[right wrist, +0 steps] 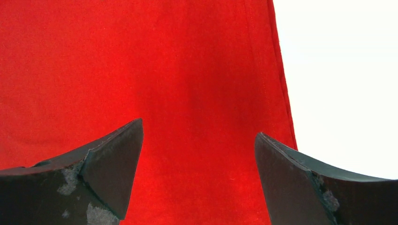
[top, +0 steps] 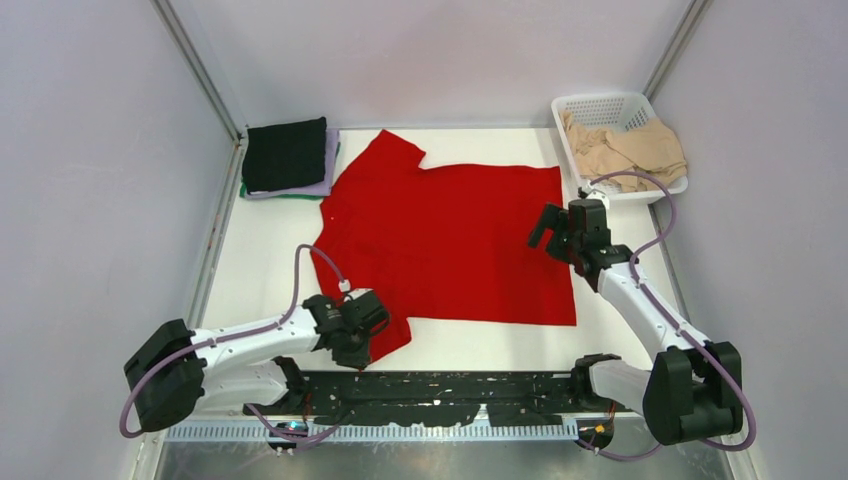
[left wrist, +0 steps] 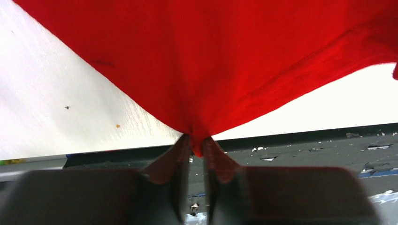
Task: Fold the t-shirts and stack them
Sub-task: Grab the side of the flattened tshirt closest away from the robot with both arms, then fold the flattened tshirt in 1/3 of the way
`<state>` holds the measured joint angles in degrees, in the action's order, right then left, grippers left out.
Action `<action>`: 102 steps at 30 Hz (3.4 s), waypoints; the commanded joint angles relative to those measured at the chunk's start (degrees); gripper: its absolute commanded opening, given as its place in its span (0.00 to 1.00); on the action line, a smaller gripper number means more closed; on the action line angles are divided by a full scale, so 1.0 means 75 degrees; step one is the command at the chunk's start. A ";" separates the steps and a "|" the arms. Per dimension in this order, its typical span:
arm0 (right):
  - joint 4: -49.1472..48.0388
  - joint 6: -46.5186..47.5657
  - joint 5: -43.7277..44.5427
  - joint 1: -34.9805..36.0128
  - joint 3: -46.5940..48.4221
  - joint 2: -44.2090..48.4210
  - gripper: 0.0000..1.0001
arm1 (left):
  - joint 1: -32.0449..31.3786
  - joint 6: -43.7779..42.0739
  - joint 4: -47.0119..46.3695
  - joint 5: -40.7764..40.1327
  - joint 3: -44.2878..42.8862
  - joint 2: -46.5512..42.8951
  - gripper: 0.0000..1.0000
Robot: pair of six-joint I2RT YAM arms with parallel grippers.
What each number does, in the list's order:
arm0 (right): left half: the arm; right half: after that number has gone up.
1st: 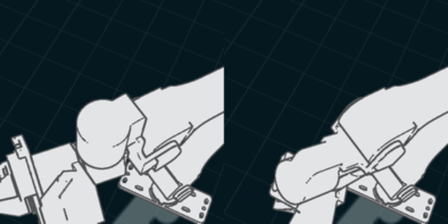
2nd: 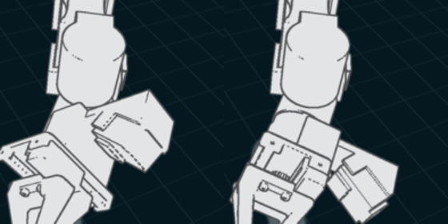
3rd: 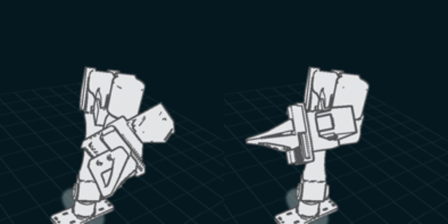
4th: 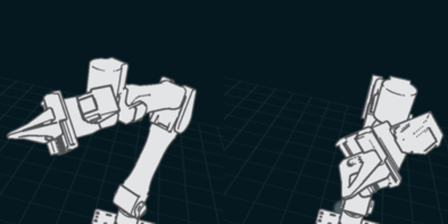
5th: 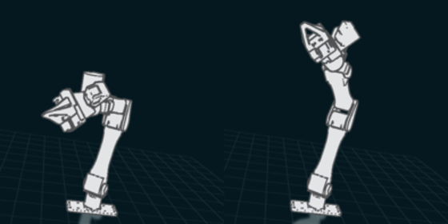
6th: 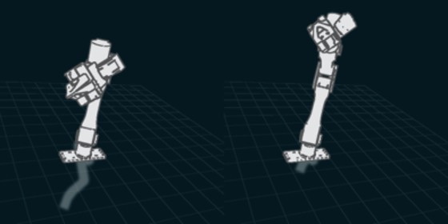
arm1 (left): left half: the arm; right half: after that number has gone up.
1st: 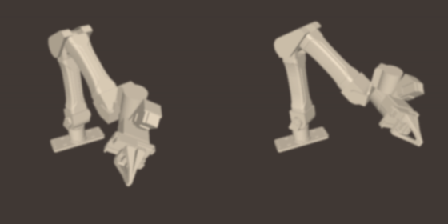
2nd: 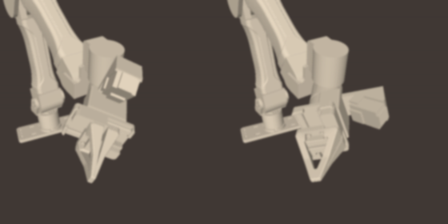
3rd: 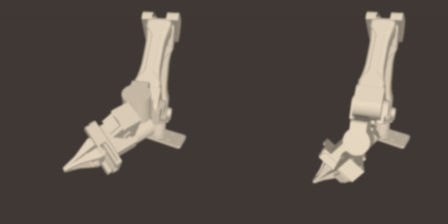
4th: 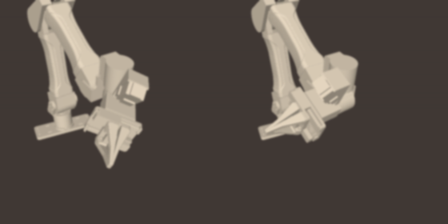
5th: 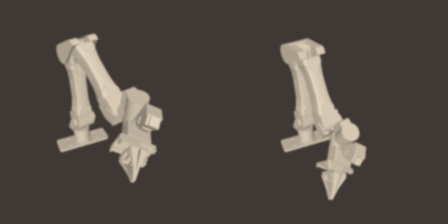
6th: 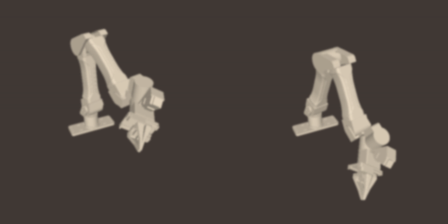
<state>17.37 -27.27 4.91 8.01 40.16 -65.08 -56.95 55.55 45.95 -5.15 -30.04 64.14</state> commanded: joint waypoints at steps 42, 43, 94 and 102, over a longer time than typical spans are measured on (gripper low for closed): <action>0.1790 -0.2840 0.1092 -0.0077 -0.3160 0.3123 0.28 | -0.0064 -0.0544 0.0107 0.1147 0.0422 -0.0857 0.00; 0.1732 -0.2825 0.1121 -0.0082 -0.3171 0.3143 0.21 | -0.0162 -0.0364 0.0103 0.1199 0.0446 -0.0888 0.00; 0.1395 -0.0473 0.0837 -0.0080 0.0251 0.0475 0.05 | 0.3069 -0.3062 -0.1482 -0.0299 -0.3982 0.0371 0.00; 0.1479 -0.0520 0.1480 -0.0121 0.0802 -0.0083 0.05 | 0.3664 -0.3921 -0.1761 -0.0081 -0.4664 0.1154 0.00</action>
<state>28.97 -31.55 12.32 7.64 42.76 -64.45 -31.48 30.81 36.29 -6.24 -60.88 70.02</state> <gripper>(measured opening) 0.078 0.022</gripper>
